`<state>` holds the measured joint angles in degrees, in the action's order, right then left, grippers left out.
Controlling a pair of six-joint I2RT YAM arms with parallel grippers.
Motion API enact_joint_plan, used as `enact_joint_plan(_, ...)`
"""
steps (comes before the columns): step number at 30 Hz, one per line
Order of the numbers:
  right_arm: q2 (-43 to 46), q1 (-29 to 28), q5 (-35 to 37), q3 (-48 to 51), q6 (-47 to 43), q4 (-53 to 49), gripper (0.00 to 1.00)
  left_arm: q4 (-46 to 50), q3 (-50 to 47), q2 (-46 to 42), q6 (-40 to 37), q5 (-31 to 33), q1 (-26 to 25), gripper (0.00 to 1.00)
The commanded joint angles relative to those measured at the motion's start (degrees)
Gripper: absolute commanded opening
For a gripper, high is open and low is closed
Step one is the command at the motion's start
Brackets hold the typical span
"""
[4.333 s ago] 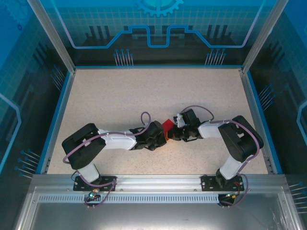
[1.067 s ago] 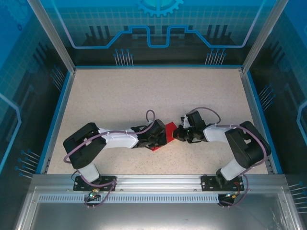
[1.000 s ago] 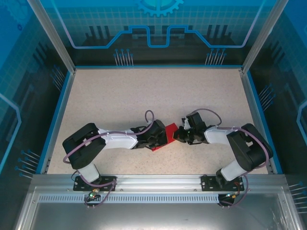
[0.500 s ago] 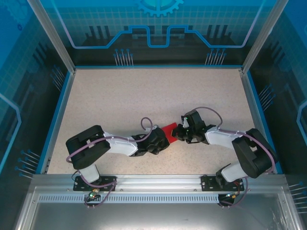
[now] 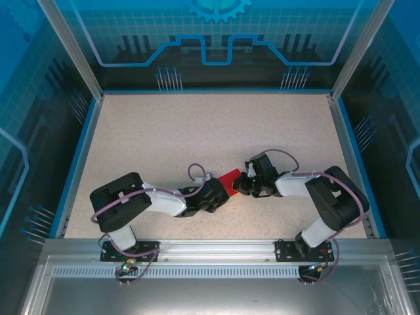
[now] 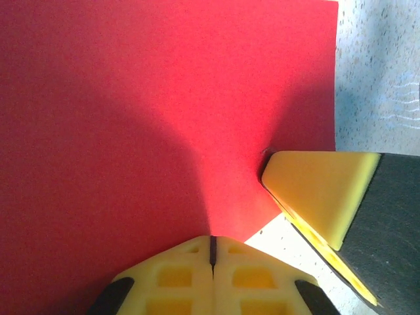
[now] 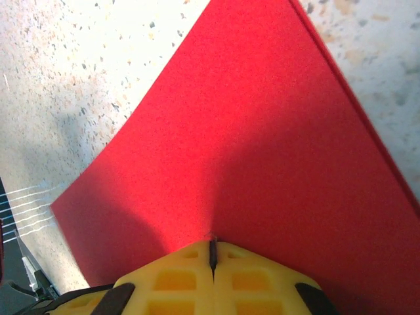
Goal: Fold a paper plane with a square sheet of paper (pick it up from the middle)
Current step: First fold in half a square sheet of paper at the center of the table.
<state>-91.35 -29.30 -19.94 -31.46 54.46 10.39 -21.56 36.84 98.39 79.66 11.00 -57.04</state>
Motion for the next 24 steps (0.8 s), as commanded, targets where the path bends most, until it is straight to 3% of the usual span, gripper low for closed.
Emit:
enact_joint_plan(1,-2.88,0.26,3.67,2.62,0.01,-2.51,0.0,3.81,-2.69,-1.22,2.25,2.87,-0.59,0.0)
enact_joint_plan(9,-4.22,3.16,6.2,3.29,0.13,-5.33,0.0,8.59,-8.97,-5.53,7.79,6.29,-1.5,0.0)
enact_joint_plan(15,-4.95,5.1,6.85,3.6,-0.31,-6.4,0.0,17.92,-9.79,-8.86,10.3,8.6,-2.73,0.0)
enact_joint_plan(24,-6.0,6.14,7.11,2.98,-0.86,-6.86,0.0,22.54,-11.82,-10.23,12.69,10.11,-4.96,0.0)
